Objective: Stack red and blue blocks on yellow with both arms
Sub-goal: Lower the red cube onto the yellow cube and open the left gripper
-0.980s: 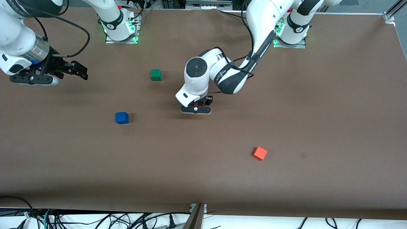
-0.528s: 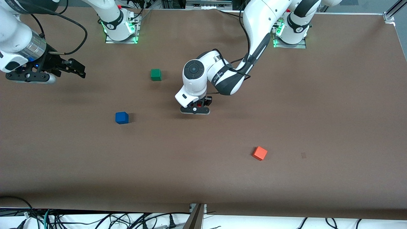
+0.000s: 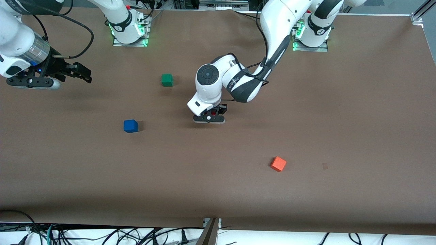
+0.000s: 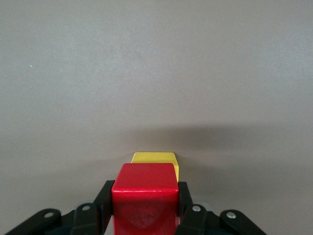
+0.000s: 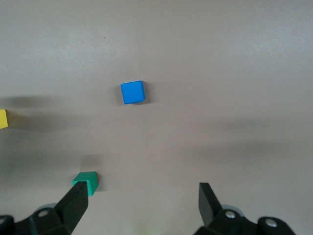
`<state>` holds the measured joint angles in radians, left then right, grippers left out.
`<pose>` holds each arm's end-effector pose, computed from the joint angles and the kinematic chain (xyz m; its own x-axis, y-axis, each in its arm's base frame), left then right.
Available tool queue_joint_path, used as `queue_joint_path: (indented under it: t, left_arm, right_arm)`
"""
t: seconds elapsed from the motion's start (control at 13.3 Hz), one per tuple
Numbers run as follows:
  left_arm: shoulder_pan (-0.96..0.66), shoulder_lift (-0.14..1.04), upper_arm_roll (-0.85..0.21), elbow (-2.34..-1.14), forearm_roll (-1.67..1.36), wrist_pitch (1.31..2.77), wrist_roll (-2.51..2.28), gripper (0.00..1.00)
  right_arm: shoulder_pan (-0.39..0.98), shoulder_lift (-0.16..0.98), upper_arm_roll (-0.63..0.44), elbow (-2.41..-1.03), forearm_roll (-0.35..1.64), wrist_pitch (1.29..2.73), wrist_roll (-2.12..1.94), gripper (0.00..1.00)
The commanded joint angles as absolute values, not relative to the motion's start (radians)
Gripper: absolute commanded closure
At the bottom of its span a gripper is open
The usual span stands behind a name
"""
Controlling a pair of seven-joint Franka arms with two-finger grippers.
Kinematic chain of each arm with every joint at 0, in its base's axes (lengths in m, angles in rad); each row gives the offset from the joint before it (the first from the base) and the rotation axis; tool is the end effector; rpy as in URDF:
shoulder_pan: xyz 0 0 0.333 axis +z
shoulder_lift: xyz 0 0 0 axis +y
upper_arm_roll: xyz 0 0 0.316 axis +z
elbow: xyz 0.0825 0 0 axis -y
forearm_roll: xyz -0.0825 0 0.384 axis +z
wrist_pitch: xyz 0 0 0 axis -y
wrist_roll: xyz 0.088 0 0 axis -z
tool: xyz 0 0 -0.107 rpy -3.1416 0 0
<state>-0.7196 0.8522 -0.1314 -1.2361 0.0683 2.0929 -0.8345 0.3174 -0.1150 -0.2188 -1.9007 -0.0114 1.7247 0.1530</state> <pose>0.5200 -0.5482 0.2574 0.9998 -0.0056 -0.0215 -0.0048 -0.9994 0.0346 0.5184 0.0457 0.5414 0.9966 -0.0498 -0.0650 -0.0502 -0.9987 -0.0039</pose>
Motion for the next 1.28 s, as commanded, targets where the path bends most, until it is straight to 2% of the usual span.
queue_joint_path:
  t: [0.0, 0.15, 0.23, 0.3, 0.38, 0.68, 0.83, 0.98, 1.21]
  left_arm:
    - [-0.735, 0.874, -0.12, -1.193, 0.089, 2.077, -0.856, 0.8]
    - [-0.747, 0.88, -0.12, -1.193, 0.089, 2.077, -0.874, 0.8]
    - [-0.749, 0.884, -0.112, -1.19, 0.089, 2.077, -0.877, 0.76]
    - [-0.749, 0.887, -0.11, -1.18, 0.089, 2.077, -0.877, 0.58]
    - [-0.749, 0.888, -0.11, -1.175, 0.089, 2.077, -0.877, 0.01]
    - [-0.742, 0.882, -0.107, -1.16, 0.087, 2.075, -0.876, 0.0]
    - [-0.735, 0.873, -0.107, -1.158, 0.087, 2.068, -0.873, 0.0]
    - [-0.698, 0.836, -0.101, -1.16, 0.083, 2.057, -0.865, 0.0]
    - [-0.623, 0.767, -0.103, -1.158, 0.083, 1.967, -0.82, 0.0]
  right_arm:
    - [0.319, -0.114, -0.218, -1.893, -0.032, 1.709, 0.155, 0.0]
    - [0.319, -0.114, -0.218, -1.891, -0.037, 1.71, 0.166, 0.0]
    - [0.319, -0.114, -0.218, -1.891, -0.035, 1.709, 0.167, 0.0]
    - [0.319, -0.112, -0.218, -1.891, -0.031, 1.706, 0.169, 0.0]
    - [0.321, -0.112, -0.216, -1.891, -0.031, 1.704, 0.166, 0.0]
    - [0.314, -0.112, -0.248, -1.869, -0.003, 1.67, 0.153, 0.0]
    - [0.316, -0.069, -0.252, -1.835, 0.113, 1.663, 0.152, 0.0]
    - [0.313, -0.057, -0.252, -1.784, 0.091, 1.652, 0.15, 0.0]
    - [0.324, -0.041, -0.236, -1.781, 0.0, 1.654, 0.15, 0.0]
